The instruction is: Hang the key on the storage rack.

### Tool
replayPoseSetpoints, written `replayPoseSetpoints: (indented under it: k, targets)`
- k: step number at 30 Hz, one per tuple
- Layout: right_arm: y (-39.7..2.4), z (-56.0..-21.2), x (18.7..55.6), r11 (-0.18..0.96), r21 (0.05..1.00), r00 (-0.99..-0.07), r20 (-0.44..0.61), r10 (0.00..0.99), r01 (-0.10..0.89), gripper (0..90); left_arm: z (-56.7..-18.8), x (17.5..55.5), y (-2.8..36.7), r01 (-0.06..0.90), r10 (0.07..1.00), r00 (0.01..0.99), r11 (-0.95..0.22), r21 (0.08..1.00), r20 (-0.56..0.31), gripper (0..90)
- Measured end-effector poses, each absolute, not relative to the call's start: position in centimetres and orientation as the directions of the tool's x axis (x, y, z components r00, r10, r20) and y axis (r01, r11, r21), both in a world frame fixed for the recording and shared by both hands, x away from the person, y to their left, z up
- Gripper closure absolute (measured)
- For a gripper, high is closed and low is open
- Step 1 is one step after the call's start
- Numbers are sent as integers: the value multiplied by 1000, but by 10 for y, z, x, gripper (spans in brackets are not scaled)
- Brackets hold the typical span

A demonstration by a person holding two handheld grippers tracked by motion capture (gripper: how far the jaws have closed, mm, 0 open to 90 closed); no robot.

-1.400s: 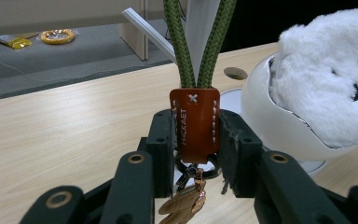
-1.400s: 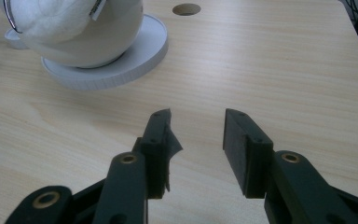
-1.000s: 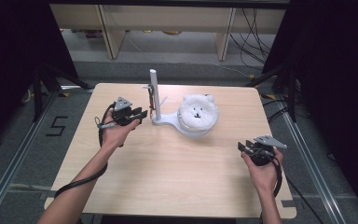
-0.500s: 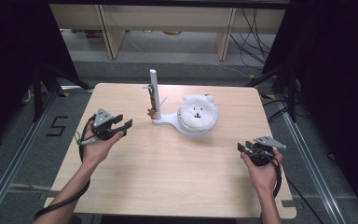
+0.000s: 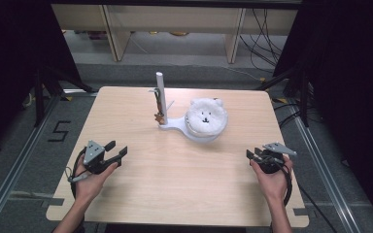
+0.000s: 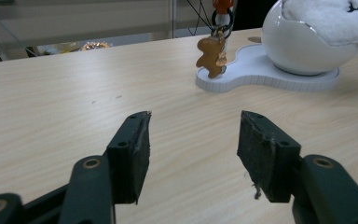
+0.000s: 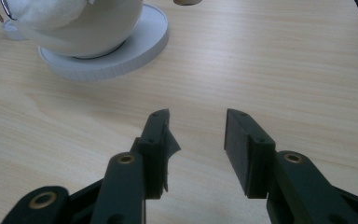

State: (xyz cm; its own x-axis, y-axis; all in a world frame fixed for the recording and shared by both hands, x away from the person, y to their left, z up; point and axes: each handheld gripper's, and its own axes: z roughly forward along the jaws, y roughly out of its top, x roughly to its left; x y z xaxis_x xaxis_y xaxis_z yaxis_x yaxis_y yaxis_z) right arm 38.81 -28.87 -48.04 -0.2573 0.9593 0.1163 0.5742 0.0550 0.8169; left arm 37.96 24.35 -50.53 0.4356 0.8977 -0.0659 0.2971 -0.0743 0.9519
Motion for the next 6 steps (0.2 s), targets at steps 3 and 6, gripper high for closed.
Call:
replayPoseSetpoints:
  k: [3,6]
  targets:
    - [-291,-480,389,95,819,-284,86,955,566,598,-513,373,247,299,904,421,-58,953,-77,382]
    - [-290,-483,390,93,823,-290,89,953,560,584,-517,369,248,304,908,412,-54,951,-80,355]
